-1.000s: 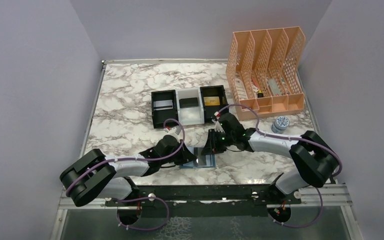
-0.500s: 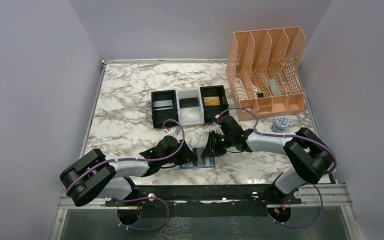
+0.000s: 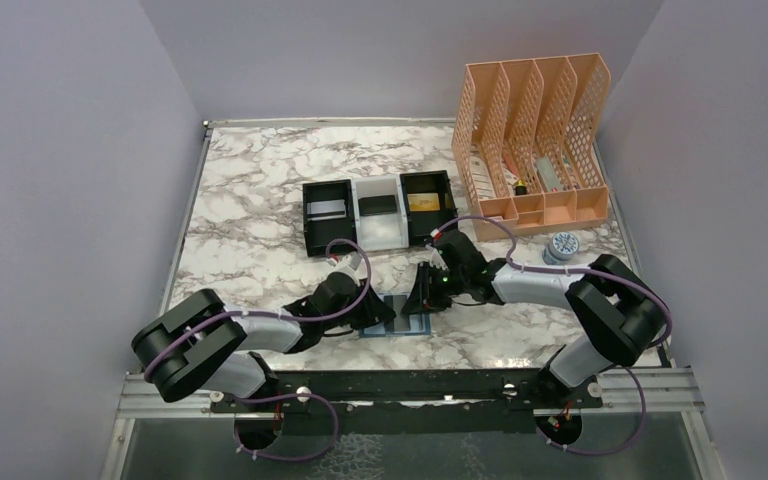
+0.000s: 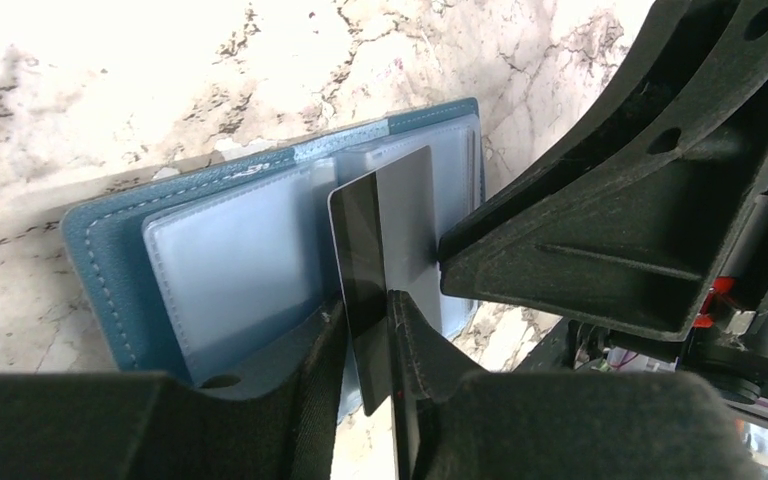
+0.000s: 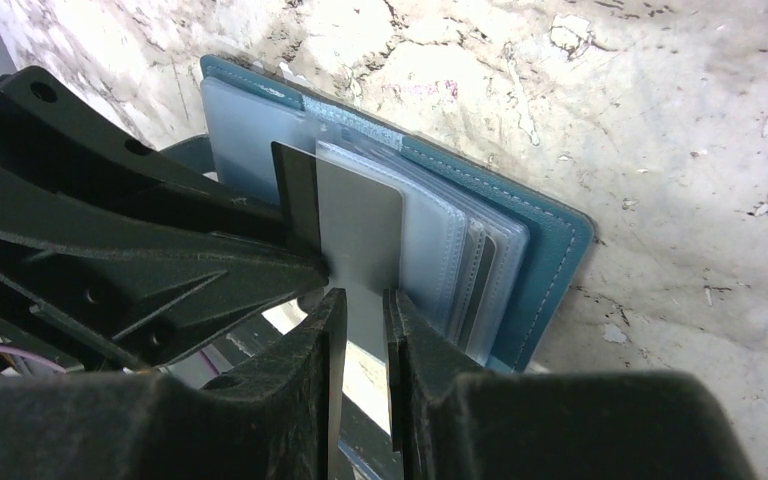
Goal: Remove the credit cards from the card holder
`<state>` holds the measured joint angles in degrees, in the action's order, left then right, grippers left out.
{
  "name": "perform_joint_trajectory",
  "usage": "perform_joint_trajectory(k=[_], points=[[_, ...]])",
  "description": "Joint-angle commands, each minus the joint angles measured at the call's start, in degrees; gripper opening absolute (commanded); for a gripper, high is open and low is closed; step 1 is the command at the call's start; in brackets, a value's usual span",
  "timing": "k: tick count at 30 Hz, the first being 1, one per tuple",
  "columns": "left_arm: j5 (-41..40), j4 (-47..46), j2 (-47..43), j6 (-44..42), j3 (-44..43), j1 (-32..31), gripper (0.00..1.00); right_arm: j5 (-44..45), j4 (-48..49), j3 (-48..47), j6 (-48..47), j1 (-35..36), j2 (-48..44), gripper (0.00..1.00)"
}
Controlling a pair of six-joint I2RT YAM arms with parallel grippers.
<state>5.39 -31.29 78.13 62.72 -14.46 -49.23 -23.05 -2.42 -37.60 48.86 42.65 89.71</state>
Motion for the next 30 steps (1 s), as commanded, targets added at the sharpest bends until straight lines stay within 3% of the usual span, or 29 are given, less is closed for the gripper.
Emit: perform_joint_trajectory(k=[1, 12, 24, 30], points=[[0.3, 0.9, -1.1, 0.2, 2.2, 0.0, 0.22, 5.1, -3.5, 2.0, -1.2, 0.1, 1.5, 0.22], [-1.6, 1.0, -6.2, 1.8, 4.4, 0.0, 0.0, 6.3, -4.6, 1.5, -1.8, 0.0, 0.7, 0.22], [-2.5, 1.8, -9.0, 2.6, 5.8, 0.0, 0.0, -3.6, 6.4, 1.4, -10.3, 0.1, -7.3, 0.25], [-2.3, 2.0, -8.7, 1.7, 4.9, 0.0, 0.0, -10.6, 13.4, 2.6, -7.5, 0.8, -3.8, 0.26]])
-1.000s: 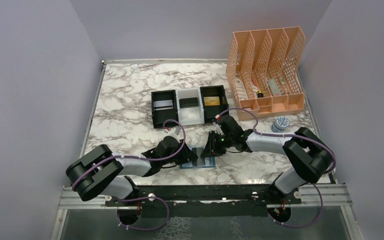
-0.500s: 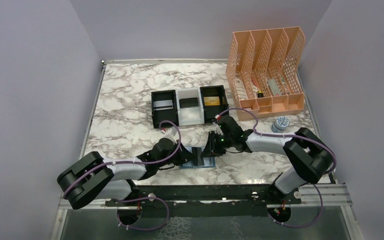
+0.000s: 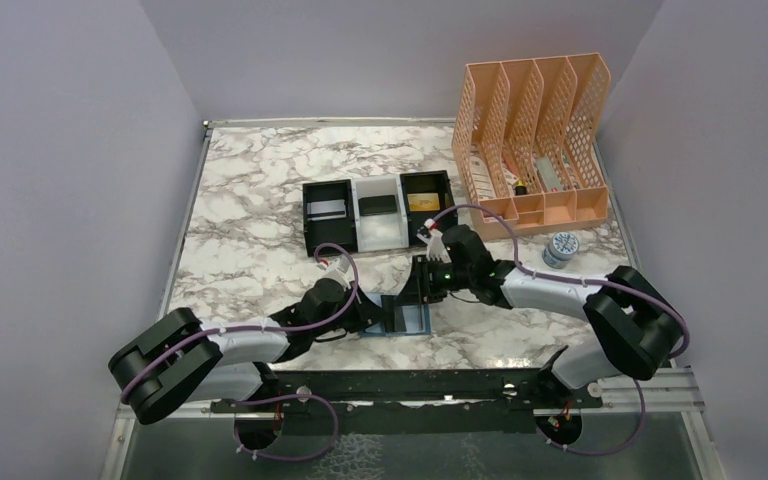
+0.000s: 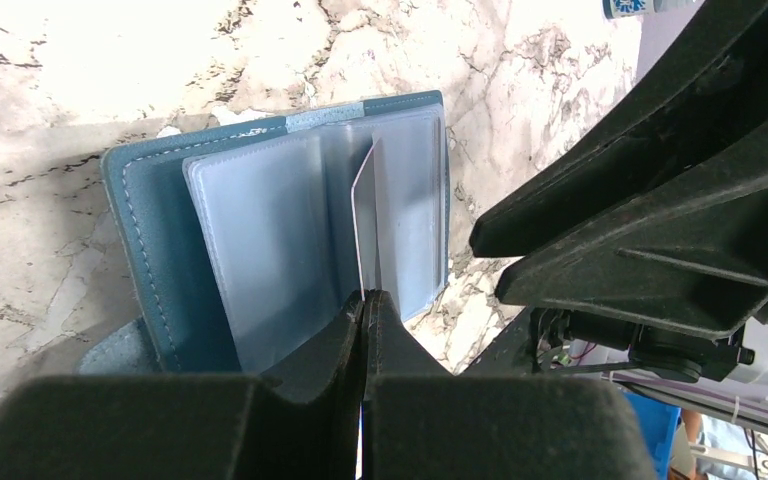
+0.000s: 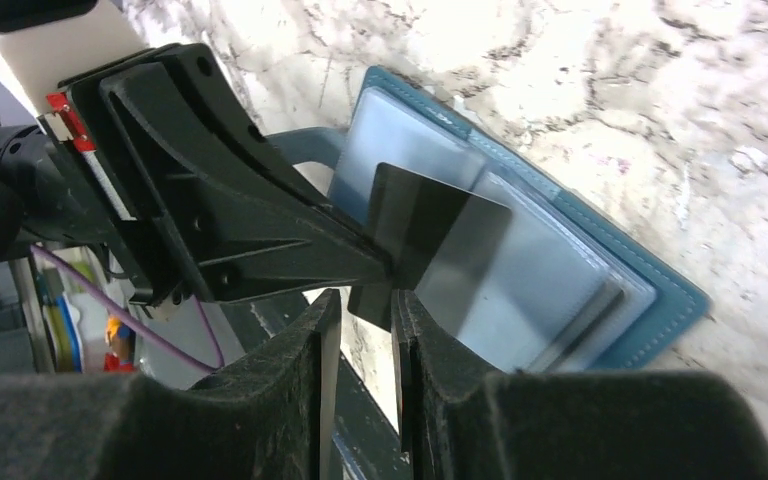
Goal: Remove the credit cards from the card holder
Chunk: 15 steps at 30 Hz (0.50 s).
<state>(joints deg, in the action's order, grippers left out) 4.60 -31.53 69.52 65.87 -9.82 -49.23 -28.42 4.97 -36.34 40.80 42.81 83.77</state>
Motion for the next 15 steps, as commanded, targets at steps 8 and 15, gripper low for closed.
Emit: perform_joint_trajectory(k=[8, 15], points=[[0.4, 2.4, 1.4, -2.3, -1.0, 0.1, 0.0, 5.0, -5.2, -0.8, 2.2, 0.6, 6.6, 0.26], [2.4, 2.3, 2.0, -3.4, -2.5, 0.1, 0.14, 5.0, -3.9, 0.7, 4.9, 0.6, 9.2, 0.26]])
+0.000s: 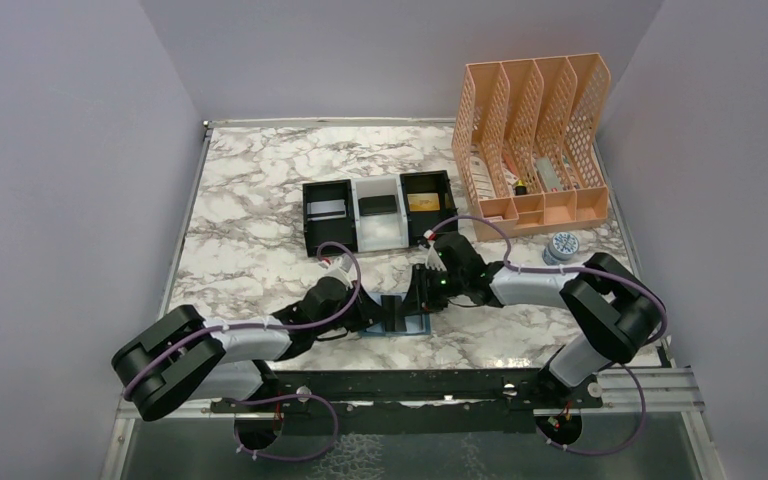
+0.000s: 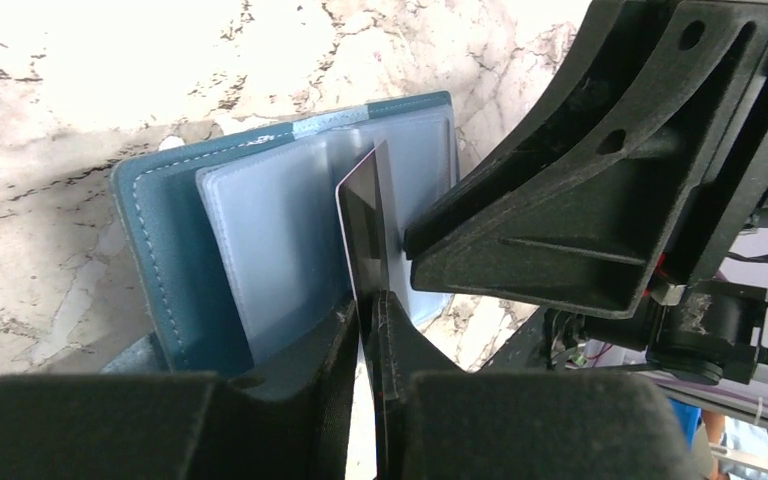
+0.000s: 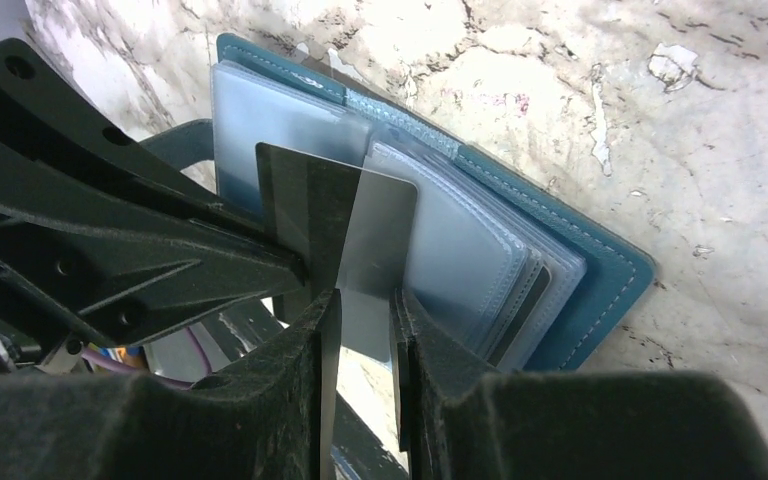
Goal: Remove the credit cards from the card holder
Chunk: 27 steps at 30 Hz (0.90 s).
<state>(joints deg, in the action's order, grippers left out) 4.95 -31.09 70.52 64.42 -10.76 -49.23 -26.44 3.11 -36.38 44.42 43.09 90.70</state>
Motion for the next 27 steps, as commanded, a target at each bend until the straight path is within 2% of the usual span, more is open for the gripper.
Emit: perform_joint_trajectory(k=[1, 7, 11, 16, 21, 27], points=[[2.5, 1.9, 1.1, -2.0, -1.9, 0.1, 0.15, 3.2, -2.1, 0.8, 1.4, 0.3, 2.3, 0.26], [5.3, 1.9, 0.9, -2.8, -3.4, 0.0, 0.13, 4.0, -2.8, 0.6, 2.0, 0.3, 2.3, 0.26], [4.9, 2.0, 0.0, -2.8, -3.0, 0.1, 0.0, 5.1, -3.8, 0.1, 1.7, 0.2, 1.5, 0.26], [2.9, 3.3, -2.3, -1.7, -1.6, 0.2, 0.0, 7.7, -6.3, -1.2, 0.4, 0.2, -0.4, 0.25], [-1.1, 14.5, -8.3, -3.0, -3.1, 0.2, 0.0, 8.9, -7.1, -1.8, -2.2, 0.2, -3.1, 0.26], [-8.3, 34.2, -15.8, -8.7, -9.1, 0.4, 0.0, 5.2, -5.2, -2.5, -5.6, 0.2, -6.7, 0.28]])
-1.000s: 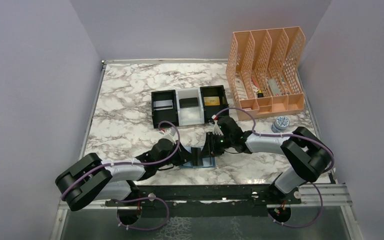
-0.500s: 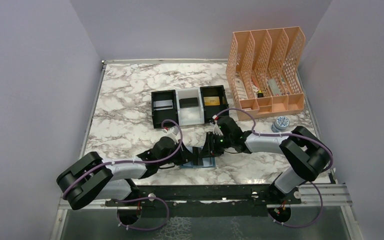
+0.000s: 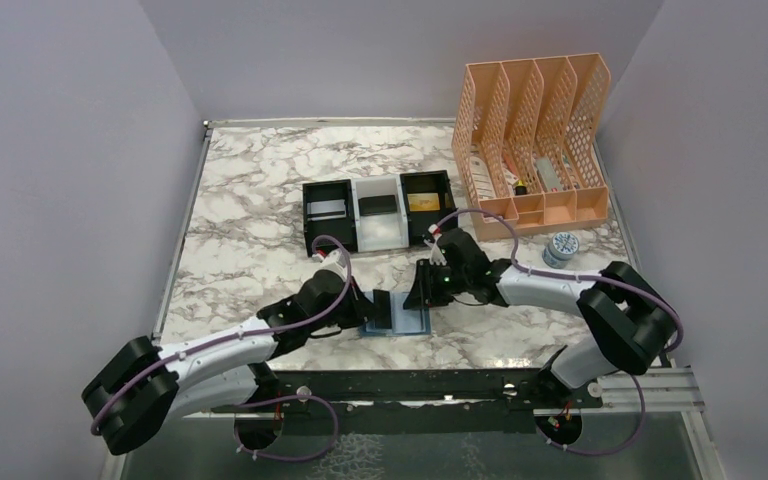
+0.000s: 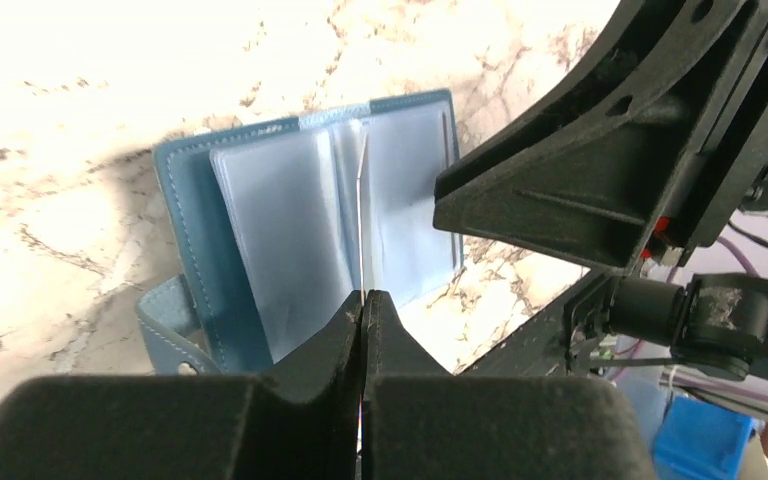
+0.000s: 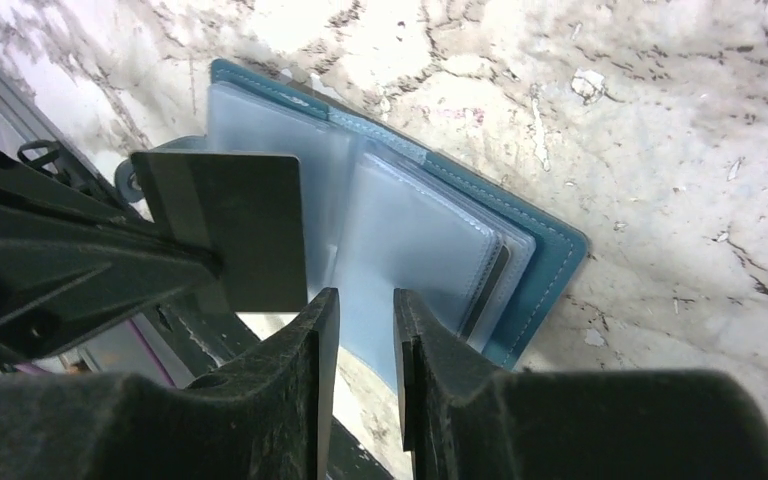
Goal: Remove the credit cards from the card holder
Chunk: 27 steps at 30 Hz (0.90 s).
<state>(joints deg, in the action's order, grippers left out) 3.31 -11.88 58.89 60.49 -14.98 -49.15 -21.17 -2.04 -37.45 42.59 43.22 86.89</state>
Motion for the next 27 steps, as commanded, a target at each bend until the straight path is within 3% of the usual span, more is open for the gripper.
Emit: perform_joint_trajectory(k=[1, 10, 17, 22, 27], points=[[-7.4, 16.9, -5.0, -5.3, -5.6, 0.5, 0.0, -0.8, 0.4, -1.5, -4.2, 0.1, -3.5, 0.28], [-14.0, 26.2, -10.8, -6.2, -9.7, 0.8, 0.0, -10.2, 10.8, 1.9, -2.7, 0.2, -5.7, 0.28], [-20.0, 35.7, -11.7, -13.3, -16.6, 1.2, 0.0, -9.1, 8.1, -0.6, -1.5, 0.3, -1.2, 0.28], [-18.2, 36.0, -9.3, -17.8, -19.5, 2.9, 0.0, -9.7, 8.8, -1.7, -0.1, 0.7, 2.5, 0.28], [-9.2, 33.9, -8.4, -21.7, -21.8, 10.8, 0.0, -10.6, 9.3, -4.0, 0.5, 2.0, 5.8, 0.28]])
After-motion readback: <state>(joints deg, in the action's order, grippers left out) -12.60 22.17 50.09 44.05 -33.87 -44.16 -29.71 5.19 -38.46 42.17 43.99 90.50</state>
